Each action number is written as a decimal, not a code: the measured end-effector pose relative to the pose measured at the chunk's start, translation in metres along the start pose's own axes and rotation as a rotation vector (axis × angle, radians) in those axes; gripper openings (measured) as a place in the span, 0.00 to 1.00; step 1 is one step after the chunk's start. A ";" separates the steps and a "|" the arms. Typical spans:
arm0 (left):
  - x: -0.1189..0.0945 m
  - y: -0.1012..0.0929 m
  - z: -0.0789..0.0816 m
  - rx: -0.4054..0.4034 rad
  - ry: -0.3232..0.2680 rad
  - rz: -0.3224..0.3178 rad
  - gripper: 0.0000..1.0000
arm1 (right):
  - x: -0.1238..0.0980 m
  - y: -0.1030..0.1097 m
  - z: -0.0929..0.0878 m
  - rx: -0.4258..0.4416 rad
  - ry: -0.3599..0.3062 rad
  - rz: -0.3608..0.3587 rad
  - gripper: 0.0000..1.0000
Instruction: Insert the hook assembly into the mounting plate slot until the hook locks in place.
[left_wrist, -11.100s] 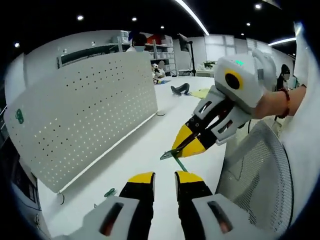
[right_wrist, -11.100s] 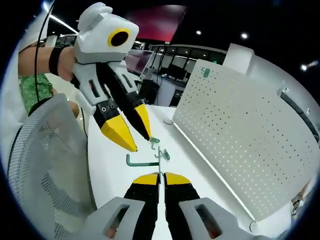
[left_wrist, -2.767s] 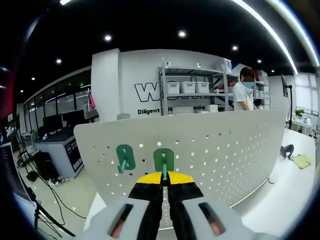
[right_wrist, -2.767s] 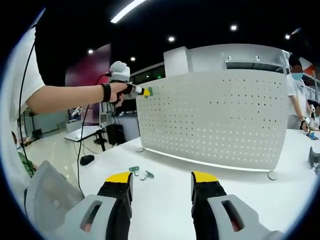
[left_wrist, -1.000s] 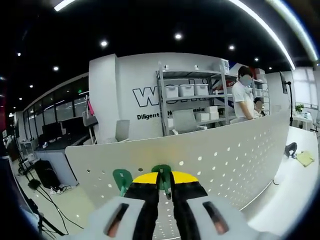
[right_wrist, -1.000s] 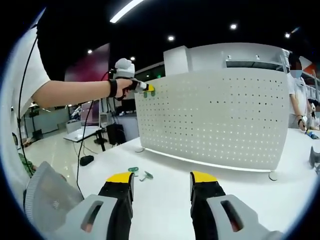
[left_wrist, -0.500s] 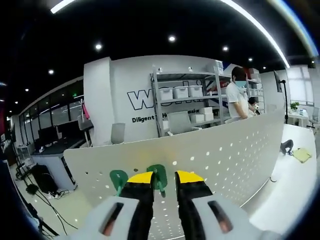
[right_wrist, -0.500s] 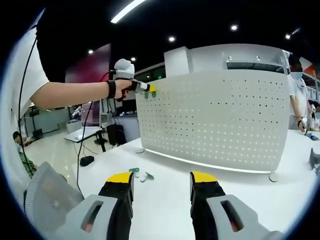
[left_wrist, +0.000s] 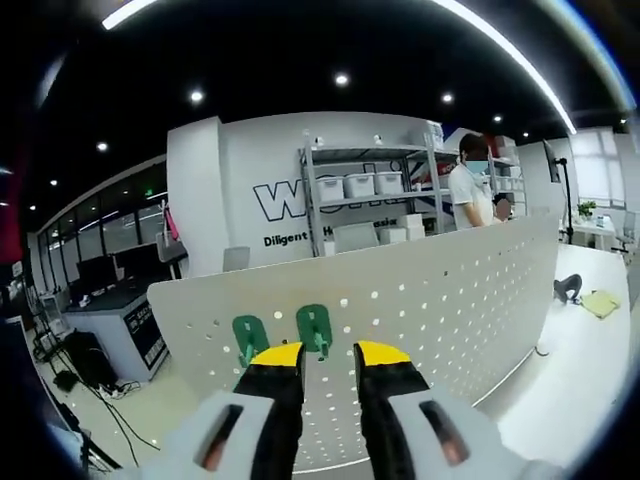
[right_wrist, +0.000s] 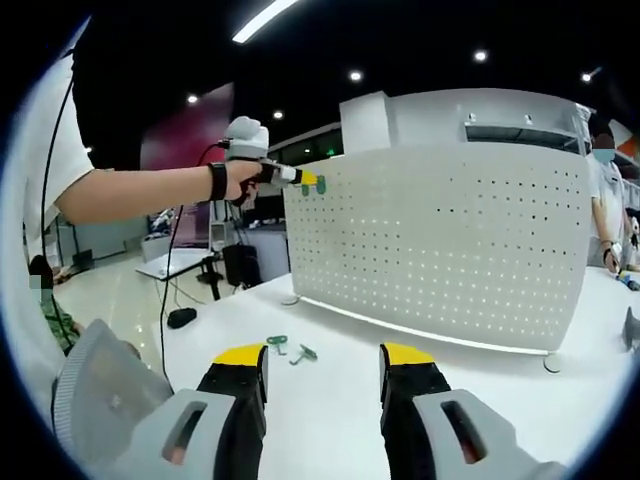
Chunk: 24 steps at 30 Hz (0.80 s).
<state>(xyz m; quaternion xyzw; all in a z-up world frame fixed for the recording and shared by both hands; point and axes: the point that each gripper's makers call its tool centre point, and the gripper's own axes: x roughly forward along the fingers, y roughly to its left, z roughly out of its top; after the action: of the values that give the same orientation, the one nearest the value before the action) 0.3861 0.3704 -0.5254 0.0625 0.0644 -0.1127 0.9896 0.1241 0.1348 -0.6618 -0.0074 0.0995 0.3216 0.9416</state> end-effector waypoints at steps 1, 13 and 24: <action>-0.002 0.000 0.000 -0.003 -0.002 -0.001 0.21 | 0.000 0.001 0.000 -0.004 0.003 0.004 0.45; -0.037 -0.014 -0.007 -0.001 -0.009 -0.030 0.23 | -0.001 0.012 0.002 -0.027 0.003 0.041 0.45; -0.069 -0.031 -0.007 0.012 -0.028 -0.094 0.28 | 0.002 0.020 0.003 -0.042 0.011 0.067 0.44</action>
<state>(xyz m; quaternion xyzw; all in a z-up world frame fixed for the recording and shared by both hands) 0.3119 0.3563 -0.5260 0.0639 0.0529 -0.1602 0.9836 0.1139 0.1524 -0.6587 -0.0254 0.0983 0.3551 0.9293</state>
